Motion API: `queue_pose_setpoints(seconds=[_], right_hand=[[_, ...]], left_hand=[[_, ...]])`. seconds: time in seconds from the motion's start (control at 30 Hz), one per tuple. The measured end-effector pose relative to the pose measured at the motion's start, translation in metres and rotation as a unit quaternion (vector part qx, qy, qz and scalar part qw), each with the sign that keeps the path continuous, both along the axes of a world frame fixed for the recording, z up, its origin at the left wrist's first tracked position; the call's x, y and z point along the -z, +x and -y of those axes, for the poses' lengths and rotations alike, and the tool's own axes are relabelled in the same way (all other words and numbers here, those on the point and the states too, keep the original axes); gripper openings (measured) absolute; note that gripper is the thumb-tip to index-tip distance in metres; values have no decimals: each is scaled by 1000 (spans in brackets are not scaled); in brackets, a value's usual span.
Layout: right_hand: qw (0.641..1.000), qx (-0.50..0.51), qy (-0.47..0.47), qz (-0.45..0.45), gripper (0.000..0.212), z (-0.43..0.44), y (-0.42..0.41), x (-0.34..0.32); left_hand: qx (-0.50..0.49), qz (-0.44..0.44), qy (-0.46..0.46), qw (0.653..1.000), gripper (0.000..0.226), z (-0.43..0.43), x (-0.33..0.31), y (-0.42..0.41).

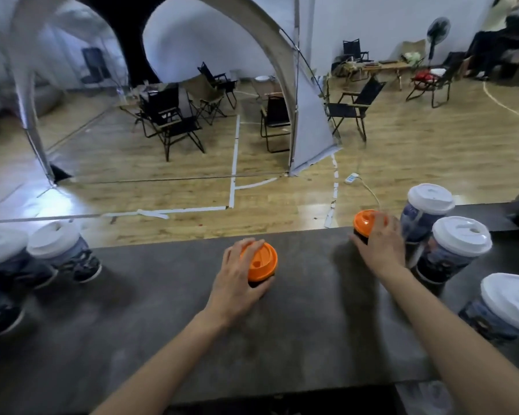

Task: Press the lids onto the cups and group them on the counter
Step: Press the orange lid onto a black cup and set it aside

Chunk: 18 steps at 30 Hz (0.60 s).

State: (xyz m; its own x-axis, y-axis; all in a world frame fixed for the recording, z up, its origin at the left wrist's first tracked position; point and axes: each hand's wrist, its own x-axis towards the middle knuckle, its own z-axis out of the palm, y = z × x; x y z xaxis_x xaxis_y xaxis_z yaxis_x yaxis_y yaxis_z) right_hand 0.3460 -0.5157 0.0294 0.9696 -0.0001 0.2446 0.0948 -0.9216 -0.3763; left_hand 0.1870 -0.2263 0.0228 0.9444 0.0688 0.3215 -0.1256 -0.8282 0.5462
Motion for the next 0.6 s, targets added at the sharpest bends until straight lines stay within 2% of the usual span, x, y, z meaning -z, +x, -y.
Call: queue_pose_setpoints(seconds=[0.07, 0.13, 0.23, 0.3, 0.37, 0.5, 0.6], right_hand=[[997, 19, 72, 19, 69, -6, -3, 1], [989, -10, 147, 23, 71, -26, -25, -4], [960, -183, 214, -3, 81, -85, -91, -4], [933, -288, 214, -8, 84, -123, -136, 8], [919, -334, 211, -4, 83, -145, -164, 20], [915, -340, 217, 12, 87, -156, -180, 34], [914, -341, 218, -12, 100, -152, -181, 37]], left_hand=[[-57, 7, 9, 998, 78, -38, 4, -30], [-111, 28, 26, 993, 77, -71, 8, -57], [-179, 47, 11, 983, 78, -103, 15, -86], [-171, 47, 14, 984, 77, -111, 21, -94], [-129, 33, 27, 991, 76, -114, 24, -95], [-103, 36, 1, 994, 81, -117, 28, -93], [-115, 93, 17, 989, 84, -115, 17, -106]])
